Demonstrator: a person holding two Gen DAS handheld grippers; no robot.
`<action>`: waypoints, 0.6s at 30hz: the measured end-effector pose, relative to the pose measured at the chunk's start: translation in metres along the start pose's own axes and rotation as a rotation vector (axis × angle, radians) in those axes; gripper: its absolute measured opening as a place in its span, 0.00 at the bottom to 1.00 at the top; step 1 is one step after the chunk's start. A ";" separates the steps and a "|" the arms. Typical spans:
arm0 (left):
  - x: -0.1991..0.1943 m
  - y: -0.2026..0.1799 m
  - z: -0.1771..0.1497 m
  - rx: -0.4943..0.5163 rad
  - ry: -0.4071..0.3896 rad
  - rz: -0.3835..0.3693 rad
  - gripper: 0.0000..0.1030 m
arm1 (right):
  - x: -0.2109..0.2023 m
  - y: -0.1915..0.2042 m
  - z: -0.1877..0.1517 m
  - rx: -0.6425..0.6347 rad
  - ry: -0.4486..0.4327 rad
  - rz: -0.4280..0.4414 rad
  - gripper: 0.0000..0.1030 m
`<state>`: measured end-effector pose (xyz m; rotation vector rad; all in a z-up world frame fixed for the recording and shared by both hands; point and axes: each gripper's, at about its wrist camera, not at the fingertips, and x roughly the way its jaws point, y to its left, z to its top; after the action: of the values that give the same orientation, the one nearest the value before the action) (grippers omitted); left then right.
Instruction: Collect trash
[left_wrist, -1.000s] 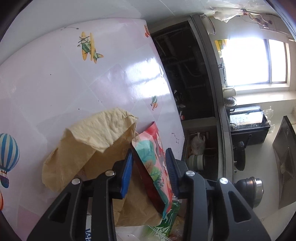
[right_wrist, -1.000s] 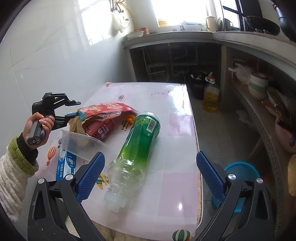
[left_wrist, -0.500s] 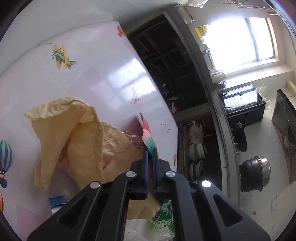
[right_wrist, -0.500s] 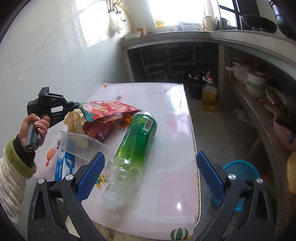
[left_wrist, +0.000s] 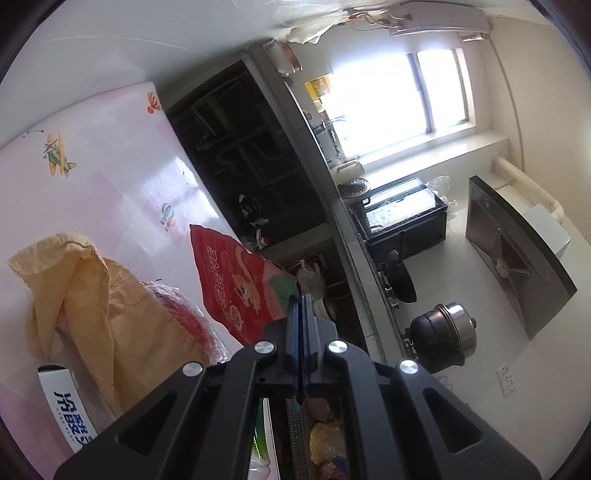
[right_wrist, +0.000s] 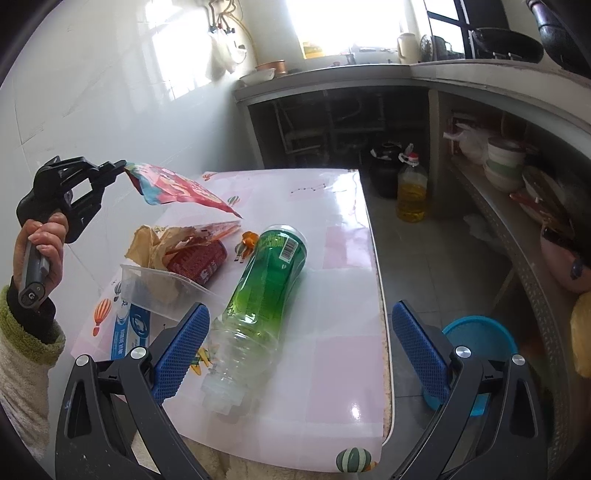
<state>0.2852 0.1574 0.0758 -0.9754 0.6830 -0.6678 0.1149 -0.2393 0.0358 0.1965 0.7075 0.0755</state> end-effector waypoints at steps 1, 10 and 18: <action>-0.008 -0.001 -0.005 0.002 -0.007 -0.016 0.01 | -0.002 0.000 0.000 0.002 -0.007 0.004 0.92; -0.098 0.015 -0.082 0.019 -0.120 -0.040 0.01 | -0.002 0.032 0.008 -0.028 -0.012 0.124 0.76; -0.146 0.061 -0.144 0.026 -0.178 0.127 0.03 | 0.027 0.105 0.002 -0.117 0.066 0.324 0.60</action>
<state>0.0972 0.2205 -0.0053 -0.9466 0.5727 -0.4716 0.1365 -0.1327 0.0415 0.1961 0.7293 0.4337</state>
